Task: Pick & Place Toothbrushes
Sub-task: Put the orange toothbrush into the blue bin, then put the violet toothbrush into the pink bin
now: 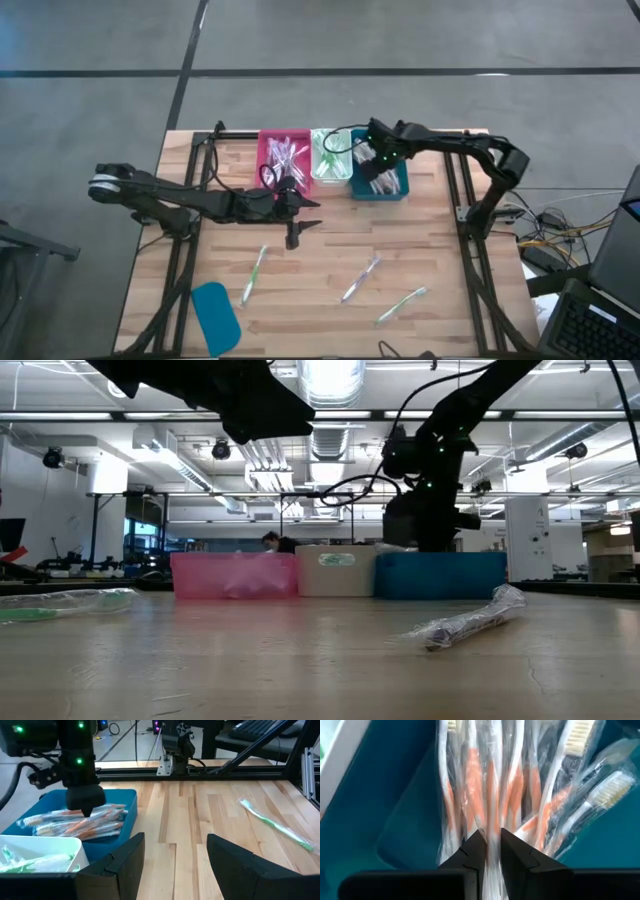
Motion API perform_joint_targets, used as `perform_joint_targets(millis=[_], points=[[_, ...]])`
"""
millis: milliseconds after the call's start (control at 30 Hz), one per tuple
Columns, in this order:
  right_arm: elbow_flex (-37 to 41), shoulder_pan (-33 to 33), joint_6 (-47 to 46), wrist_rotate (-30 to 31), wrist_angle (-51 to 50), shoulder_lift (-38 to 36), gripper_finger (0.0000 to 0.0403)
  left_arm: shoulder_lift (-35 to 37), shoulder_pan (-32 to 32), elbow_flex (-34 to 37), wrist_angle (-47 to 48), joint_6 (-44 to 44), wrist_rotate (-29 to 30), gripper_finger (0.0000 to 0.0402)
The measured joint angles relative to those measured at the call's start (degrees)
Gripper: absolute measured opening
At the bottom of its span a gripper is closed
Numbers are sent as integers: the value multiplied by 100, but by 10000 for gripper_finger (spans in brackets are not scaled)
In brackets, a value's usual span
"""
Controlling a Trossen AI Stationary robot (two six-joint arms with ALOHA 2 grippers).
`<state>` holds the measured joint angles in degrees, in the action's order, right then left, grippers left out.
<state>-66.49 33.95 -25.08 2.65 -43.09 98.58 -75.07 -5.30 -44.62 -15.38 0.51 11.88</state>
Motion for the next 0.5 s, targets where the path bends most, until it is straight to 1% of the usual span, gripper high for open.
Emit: perform_joint_targets(millis=[200,500], points=[[-175,0,6,32,-23,7,79,0,0,0,1,-2,0,217],[-154,22,192,42,-5,-432,157,0,0,0,2,-2,0,218]])
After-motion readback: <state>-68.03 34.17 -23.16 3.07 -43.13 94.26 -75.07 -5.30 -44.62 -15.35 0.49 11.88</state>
